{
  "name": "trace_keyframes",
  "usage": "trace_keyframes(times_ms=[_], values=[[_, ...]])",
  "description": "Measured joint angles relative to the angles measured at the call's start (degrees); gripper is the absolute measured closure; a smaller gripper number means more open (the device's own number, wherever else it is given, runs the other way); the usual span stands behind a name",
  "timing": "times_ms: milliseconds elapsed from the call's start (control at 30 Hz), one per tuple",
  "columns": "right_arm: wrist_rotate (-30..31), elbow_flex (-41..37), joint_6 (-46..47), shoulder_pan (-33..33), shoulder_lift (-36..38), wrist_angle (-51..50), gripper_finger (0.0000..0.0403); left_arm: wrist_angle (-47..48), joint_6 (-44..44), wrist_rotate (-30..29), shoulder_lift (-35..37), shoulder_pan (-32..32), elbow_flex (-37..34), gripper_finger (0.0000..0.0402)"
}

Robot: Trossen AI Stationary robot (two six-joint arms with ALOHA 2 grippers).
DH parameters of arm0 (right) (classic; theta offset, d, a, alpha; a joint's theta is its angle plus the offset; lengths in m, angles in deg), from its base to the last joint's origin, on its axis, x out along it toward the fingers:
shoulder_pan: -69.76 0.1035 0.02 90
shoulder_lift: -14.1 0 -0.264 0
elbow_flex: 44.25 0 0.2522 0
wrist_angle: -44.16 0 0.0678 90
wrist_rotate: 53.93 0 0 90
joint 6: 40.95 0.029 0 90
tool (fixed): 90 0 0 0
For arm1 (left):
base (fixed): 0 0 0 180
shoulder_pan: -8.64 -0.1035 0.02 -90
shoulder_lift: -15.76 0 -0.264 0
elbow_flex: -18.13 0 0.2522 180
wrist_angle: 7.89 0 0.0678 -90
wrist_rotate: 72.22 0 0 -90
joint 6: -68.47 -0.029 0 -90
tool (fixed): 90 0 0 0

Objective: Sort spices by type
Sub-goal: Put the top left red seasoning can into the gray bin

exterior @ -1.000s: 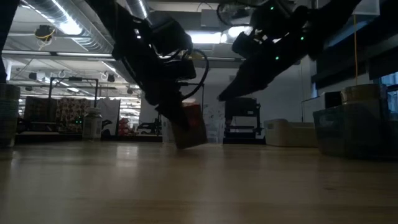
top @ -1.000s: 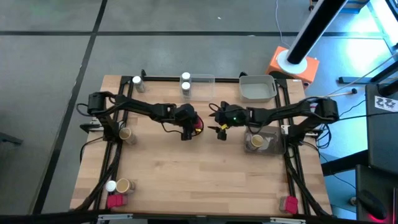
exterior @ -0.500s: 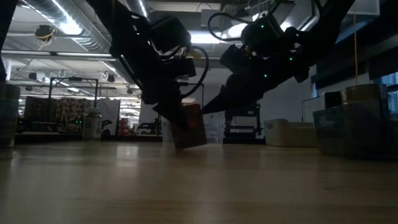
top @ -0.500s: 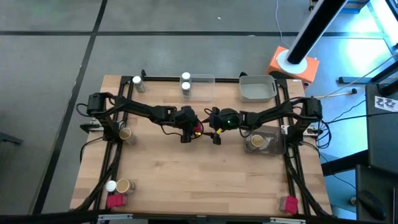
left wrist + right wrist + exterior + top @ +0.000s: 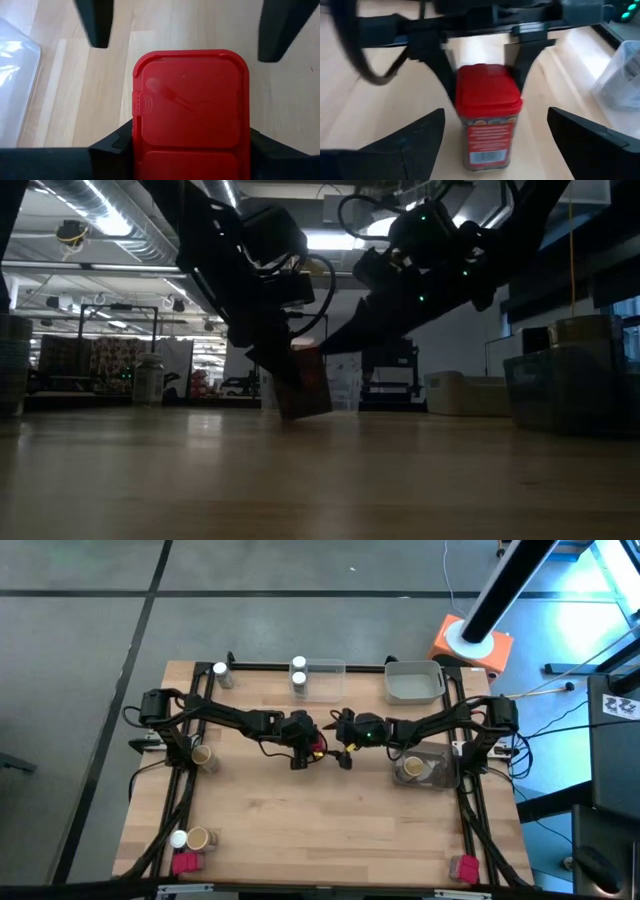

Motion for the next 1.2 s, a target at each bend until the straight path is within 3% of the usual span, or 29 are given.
trace_keyframes(times_ms=[433,700,1033,1200], values=[[-3.29,1.92,-0.06,0.07,-5.6,4.92,0.0097,-0.19,-1.07,0.16,-0.17,2.1,0.94,0.0211],[-4.49,2.16,-0.08,0.04,-5.66,4.61,0.0184,-0.7,-1.07,0.06,-0.17,2.1,0.94,0.0199],[-3.75,2.32,-0.66,0.02,-7.02,5.43,0.0185,-2.34,1.83,0.28,-0.26,1.56,0.94,0.0193],[-1.78,2.49,-0.98,0.07,-6.83,5.79,0.0184,1.46,3.27,0.15,2.13,1.34,1.09,0.0192]])
